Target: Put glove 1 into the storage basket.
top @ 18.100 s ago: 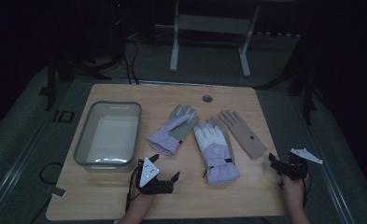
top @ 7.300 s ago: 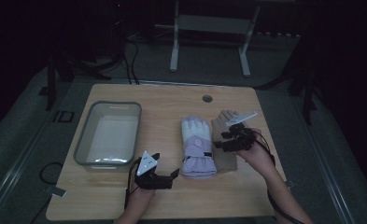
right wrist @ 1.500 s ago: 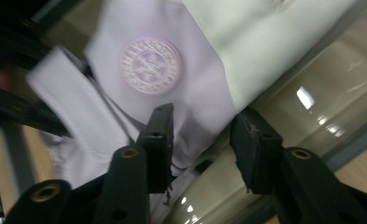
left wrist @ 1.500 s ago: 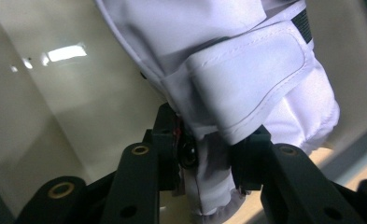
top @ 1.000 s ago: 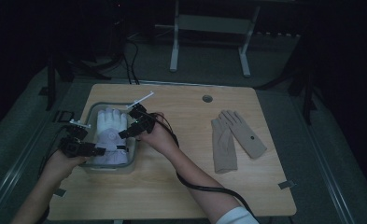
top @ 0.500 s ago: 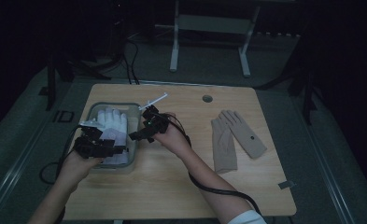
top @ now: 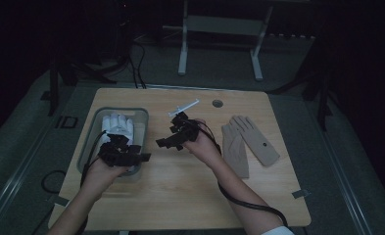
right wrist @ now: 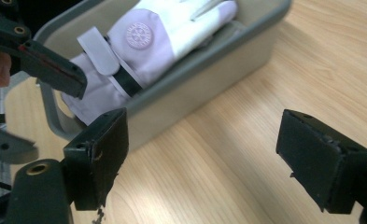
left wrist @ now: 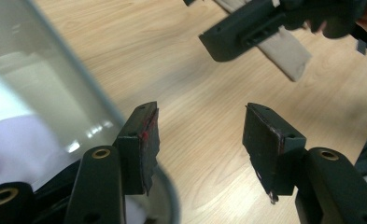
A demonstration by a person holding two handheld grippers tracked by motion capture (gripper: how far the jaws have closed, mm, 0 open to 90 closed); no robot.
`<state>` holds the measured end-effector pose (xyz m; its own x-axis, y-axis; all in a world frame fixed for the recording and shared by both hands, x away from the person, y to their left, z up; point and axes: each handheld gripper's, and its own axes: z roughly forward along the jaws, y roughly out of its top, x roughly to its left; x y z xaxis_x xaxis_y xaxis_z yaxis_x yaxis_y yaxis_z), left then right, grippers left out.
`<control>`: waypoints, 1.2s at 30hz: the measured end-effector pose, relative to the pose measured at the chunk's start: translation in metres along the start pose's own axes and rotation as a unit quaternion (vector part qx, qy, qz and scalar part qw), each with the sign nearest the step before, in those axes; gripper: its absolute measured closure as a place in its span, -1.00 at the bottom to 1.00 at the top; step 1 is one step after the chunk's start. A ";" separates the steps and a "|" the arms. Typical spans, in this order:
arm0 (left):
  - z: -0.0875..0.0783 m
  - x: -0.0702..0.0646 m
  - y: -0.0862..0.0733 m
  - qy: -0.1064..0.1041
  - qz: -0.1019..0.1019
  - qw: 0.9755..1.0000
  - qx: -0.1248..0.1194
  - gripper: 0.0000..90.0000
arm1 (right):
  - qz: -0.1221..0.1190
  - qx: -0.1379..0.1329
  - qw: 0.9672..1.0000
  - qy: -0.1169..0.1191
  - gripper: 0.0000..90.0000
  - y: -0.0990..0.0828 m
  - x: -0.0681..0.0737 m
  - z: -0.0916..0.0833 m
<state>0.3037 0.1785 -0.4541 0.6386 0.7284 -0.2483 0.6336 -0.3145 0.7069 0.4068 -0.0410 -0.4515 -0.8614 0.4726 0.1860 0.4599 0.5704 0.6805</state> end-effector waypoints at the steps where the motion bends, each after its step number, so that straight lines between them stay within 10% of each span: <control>1: 0.003 -0.002 0.001 -0.005 0.002 1.000 0.001 -0.02 | -0.002 0.000 1.000 -0.004 -0.62 -0.003 -0.002 -0.003; 15: 0.041 -0.039 0.001 -0.019 0.044 0.998 -0.041 -0.95 | -0.001 -0.010 0.999 -0.046 -0.67 -0.051 -0.026 -0.046; 25: 0.065 -0.048 -0.009 -0.050 0.052 0.994 -0.082 -0.96 | 0.000 -0.037 0.997 -0.064 -0.68 -0.083 -0.049 -0.070; 36: 0.107 -0.062 -0.033 -0.035 0.079 0.994 -0.063 -0.96 | -0.016 -0.038 0.995 -0.086 -0.69 -0.122 -0.065 -0.089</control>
<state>0.2899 0.0783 -0.5329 0.7576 0.6299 -0.1708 0.4667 -0.3400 0.8164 0.3879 -0.2010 -0.4835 -0.8230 0.5663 0.0441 0.4094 0.5378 0.7370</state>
